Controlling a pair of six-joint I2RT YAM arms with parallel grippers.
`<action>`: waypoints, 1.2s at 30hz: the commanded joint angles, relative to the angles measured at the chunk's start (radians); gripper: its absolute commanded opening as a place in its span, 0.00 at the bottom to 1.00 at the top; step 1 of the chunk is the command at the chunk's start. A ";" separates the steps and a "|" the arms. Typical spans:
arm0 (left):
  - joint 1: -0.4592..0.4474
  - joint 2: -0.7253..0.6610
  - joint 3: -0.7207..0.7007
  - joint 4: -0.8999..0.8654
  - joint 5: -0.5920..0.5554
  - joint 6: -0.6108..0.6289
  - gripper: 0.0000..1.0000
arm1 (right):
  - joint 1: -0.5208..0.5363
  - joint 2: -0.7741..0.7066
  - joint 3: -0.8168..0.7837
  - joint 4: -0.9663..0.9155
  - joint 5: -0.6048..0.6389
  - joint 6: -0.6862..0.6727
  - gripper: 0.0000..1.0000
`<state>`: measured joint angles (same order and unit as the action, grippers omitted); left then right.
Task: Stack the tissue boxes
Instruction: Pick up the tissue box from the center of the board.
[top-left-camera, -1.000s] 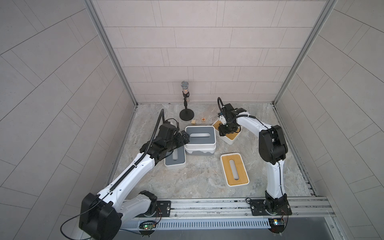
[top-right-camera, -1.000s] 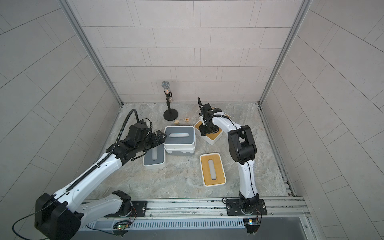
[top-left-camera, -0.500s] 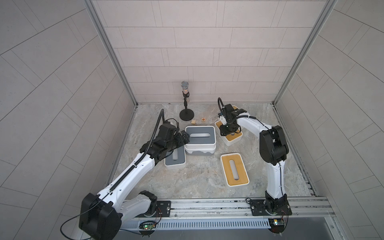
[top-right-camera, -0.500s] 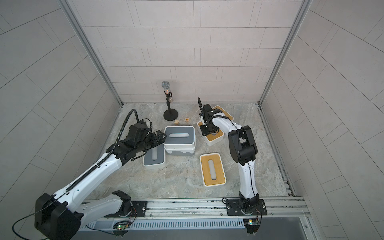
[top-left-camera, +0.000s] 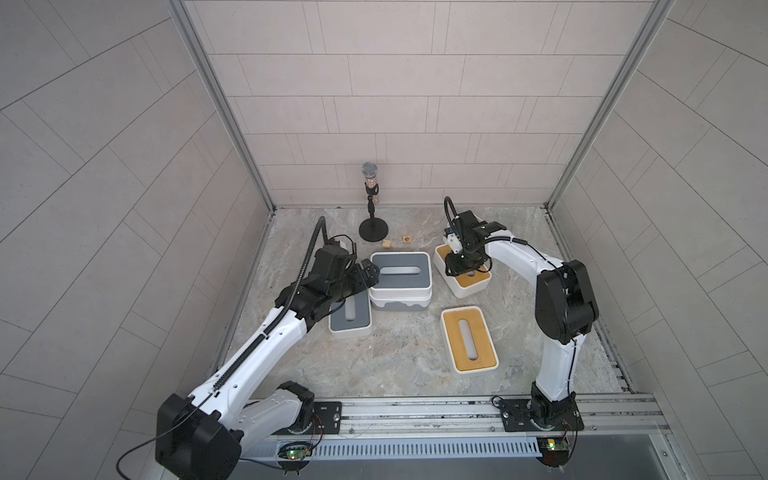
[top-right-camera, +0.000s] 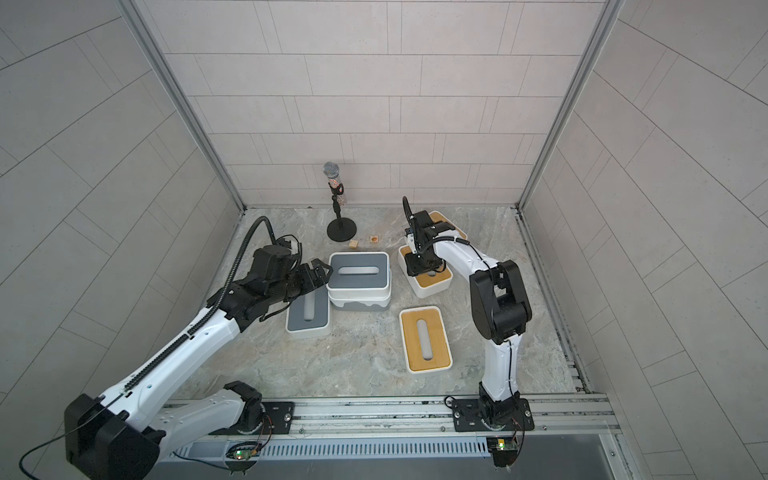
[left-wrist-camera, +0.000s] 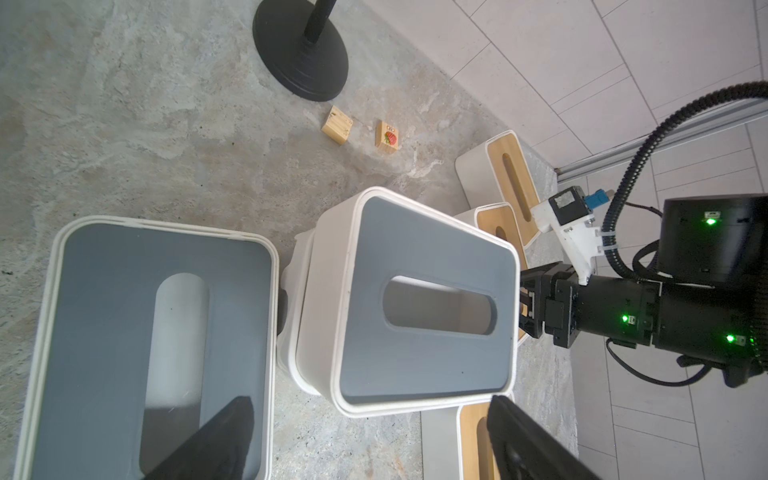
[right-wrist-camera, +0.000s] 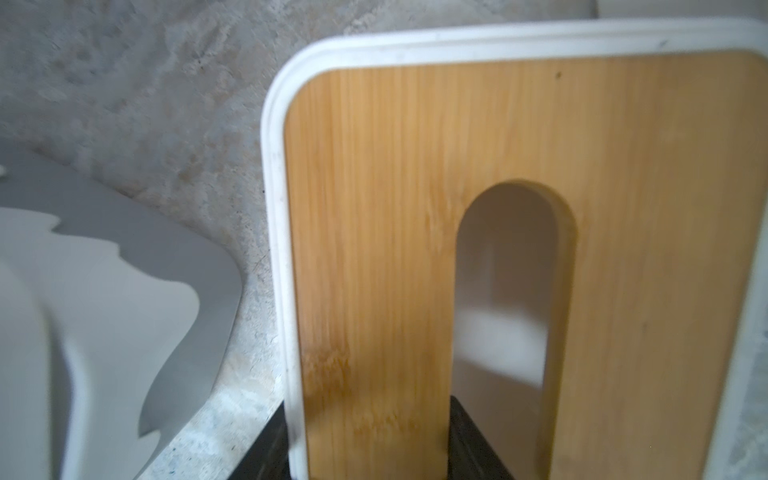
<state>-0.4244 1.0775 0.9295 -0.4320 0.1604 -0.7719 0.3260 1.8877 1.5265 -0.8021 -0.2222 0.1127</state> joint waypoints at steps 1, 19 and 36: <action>0.012 -0.035 0.066 -0.045 0.001 0.042 0.95 | -0.004 -0.131 -0.002 -0.020 -0.007 0.054 0.38; 0.027 -0.149 0.002 -0.094 0.000 0.077 1.00 | 0.129 -0.514 0.041 -0.139 0.000 0.115 0.37; 0.028 -0.272 -0.142 -0.108 -0.169 0.009 1.00 | 0.439 -0.225 0.340 -0.304 0.168 0.054 0.36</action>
<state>-0.4038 0.8314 0.8066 -0.5308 0.0399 -0.7364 0.7357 1.6447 1.8065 -1.0935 -0.1139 0.1989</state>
